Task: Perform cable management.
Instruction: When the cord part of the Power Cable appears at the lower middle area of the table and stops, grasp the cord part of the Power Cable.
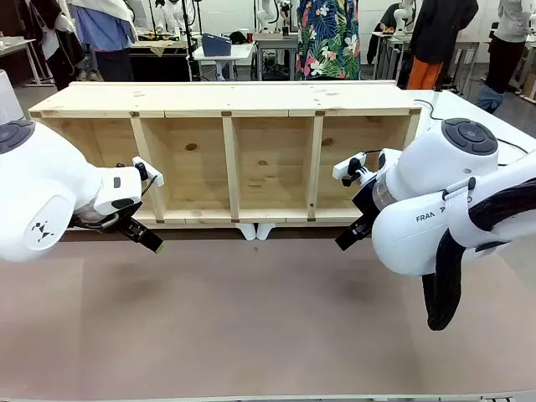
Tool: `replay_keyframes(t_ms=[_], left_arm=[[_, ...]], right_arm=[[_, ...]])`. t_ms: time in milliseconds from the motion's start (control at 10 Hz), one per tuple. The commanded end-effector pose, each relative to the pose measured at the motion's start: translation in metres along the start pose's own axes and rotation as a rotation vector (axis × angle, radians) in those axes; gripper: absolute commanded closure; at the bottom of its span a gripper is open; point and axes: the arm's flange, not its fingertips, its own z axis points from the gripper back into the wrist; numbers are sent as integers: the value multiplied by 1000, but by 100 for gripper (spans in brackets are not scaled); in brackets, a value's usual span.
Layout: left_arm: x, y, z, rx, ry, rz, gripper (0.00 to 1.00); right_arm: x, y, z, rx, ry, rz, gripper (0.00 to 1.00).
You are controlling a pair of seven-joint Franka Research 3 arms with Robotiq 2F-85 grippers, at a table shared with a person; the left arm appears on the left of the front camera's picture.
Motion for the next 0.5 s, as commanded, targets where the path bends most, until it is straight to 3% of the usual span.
replay_keyframes(t_ms=[0,400], left_arm=[[0,0,0,0,0,0,0],[0,0,0,0,0,0,0]], right_arm=[[0,0,0,0,0,0,0],[0,0,0,0,0,0,0]])
